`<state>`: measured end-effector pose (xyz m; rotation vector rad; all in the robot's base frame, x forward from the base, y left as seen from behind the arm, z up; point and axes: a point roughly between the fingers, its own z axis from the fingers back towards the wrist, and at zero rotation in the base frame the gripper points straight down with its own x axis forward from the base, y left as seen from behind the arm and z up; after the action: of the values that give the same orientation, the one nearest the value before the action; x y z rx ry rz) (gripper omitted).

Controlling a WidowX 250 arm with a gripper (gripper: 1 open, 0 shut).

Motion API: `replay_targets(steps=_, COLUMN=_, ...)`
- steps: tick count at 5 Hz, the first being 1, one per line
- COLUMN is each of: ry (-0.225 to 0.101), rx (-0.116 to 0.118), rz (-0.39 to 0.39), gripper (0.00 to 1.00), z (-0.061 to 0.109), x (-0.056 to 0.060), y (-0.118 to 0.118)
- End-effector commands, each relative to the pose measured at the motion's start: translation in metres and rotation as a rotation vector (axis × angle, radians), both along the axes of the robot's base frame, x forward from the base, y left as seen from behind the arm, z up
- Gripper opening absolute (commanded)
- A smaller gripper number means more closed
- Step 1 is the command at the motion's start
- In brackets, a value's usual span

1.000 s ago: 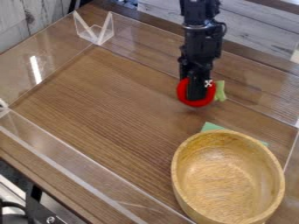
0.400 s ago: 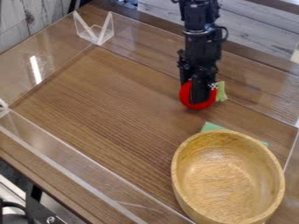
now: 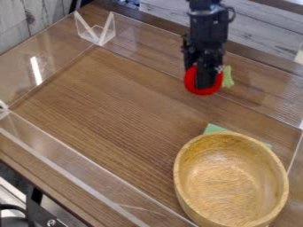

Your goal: Move the red object to the right side of the table

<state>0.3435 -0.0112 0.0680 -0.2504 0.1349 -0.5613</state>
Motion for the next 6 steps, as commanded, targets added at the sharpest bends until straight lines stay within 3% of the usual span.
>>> replay_targets(steps=1, ry=-0.115, rx=0.004, rz=-0.076, gripper=0.0, z=0.049, x=0.01, y=0.007)
replay_targets(steps=2, ry=-0.111, rx=-0.007, rz=-0.165, gripper=0.0, z=0.056, x=0.011, y=0.005)
replay_targets(steps=4, ry=-0.091, rx=-0.035, rz=-0.203, gripper=0.0, z=0.036, x=0.011, y=0.003)
replay_targets(steps=5, ry=-0.09, rx=-0.035, rz=-0.206, gripper=1.0, z=0.025, x=0.008, y=0.008)
replay_targets(steps=6, ry=-0.094, rx=-0.026, rz=-0.172, gripper=0.0, z=0.012, x=0.011, y=0.019)
